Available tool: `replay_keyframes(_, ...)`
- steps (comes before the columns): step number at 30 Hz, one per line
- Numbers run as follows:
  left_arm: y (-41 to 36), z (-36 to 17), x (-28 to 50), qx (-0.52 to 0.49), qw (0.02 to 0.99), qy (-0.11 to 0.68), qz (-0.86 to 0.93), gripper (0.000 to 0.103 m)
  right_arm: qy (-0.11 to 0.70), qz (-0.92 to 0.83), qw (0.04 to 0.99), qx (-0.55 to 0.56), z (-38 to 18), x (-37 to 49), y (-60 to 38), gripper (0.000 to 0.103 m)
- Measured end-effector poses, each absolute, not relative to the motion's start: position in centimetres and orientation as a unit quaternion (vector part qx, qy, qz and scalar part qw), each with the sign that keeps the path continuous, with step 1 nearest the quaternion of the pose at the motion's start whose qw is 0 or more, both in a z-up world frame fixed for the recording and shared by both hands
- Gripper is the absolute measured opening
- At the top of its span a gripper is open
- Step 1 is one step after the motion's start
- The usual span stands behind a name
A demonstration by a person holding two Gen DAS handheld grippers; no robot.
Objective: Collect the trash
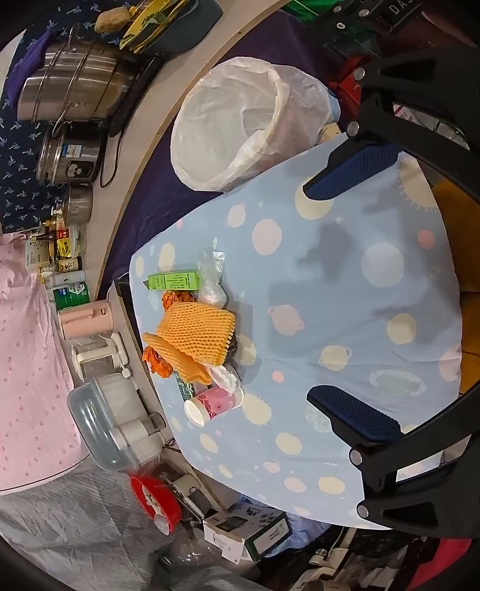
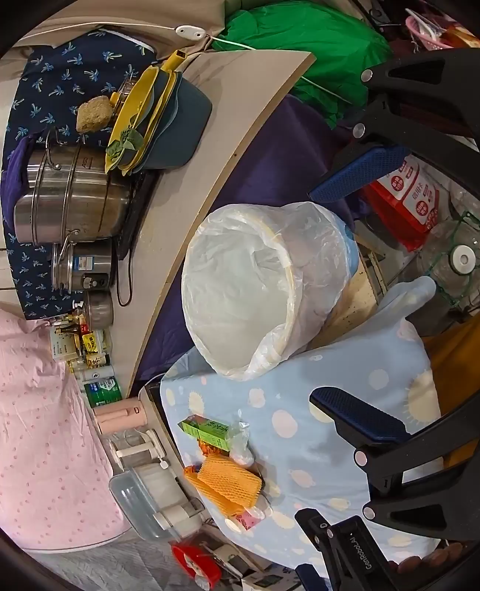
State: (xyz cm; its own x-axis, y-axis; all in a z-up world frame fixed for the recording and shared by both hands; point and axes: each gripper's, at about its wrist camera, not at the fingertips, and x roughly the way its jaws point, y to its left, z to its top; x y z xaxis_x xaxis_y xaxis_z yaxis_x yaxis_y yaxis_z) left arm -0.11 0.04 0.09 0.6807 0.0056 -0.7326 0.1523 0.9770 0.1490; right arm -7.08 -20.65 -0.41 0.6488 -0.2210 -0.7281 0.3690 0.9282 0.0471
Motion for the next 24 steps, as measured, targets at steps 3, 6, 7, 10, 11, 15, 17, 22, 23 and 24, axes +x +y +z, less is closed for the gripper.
replay_keyframes(3, 0.4, 0.2, -0.3, 0.097, 0.912, 0.396, -0.035, 0.096, 0.385, -0.164, 0.904, 0.093, -0.3, -7.0, -20.6, 0.096)
replay_keyframes(6, -0.5, 0.0, 0.0, 0.107, 0.909, 0.402, -0.034, 0.096, 0.384, -0.165, 0.904, 0.091, -0.2, -6.8, -20.6, 0.096)
replay_keyframes(7, -0.7, 0.0, 0.1, 0.107, 0.908, 0.403, -0.034, 0.096, 0.383, -0.165, 0.904, 0.09, -0.2, -6.8, -20.5, 0.096)
replay_keyframes(10, -0.5, -0.1, 0.2, 0.106, 0.908, 0.404, -0.035, 0.096, 0.382, -0.167, 0.905, 0.09, 0.4, -6.3, -20.4, 0.096)
replay_keyframes(11, -0.5, 0.0, 0.5, 0.106, 0.907, 0.406, -0.035, 0.096, 0.381, -0.167, 0.905, 0.09, 0.4, -6.2, -20.4, 0.096)
replay_keyframes(15, 0.0, 0.4, 0.6, 0.105, 0.906, 0.408, -0.035, 0.096, 0.378, -0.168, 0.905, 0.092, 1.0, -6.1, -20.4, 0.096)
replay_keyframes(17, 0.3, 0.6, 0.8, 0.102, 0.905, 0.411, -0.035, 0.096, 0.378, -0.168, 0.906, 0.093, 1.2, -6.0, -20.3, 0.096)
replay_keyframes(22, 0.5, 1.2, 1.2, 0.1, 0.903, 0.417, -0.035, 0.096, 0.377, -0.166, 0.907, 0.089, 1.6, -6.1, -19.9, 0.096)
replay_keyframes(23, 0.6, 1.2, 1.2, 0.1, 0.903, 0.417, -0.035, 0.096, 0.378, -0.166, 0.906, 0.088, 1.6, -6.1, -19.8, 0.096)
replay_keyframes(24, 0.5, 1.2, 1.2, 0.101, 0.902, 0.418, -0.035, 0.096, 0.38, -0.167, 0.906, 0.087, 1.6, -6.1, -19.7, 0.096)
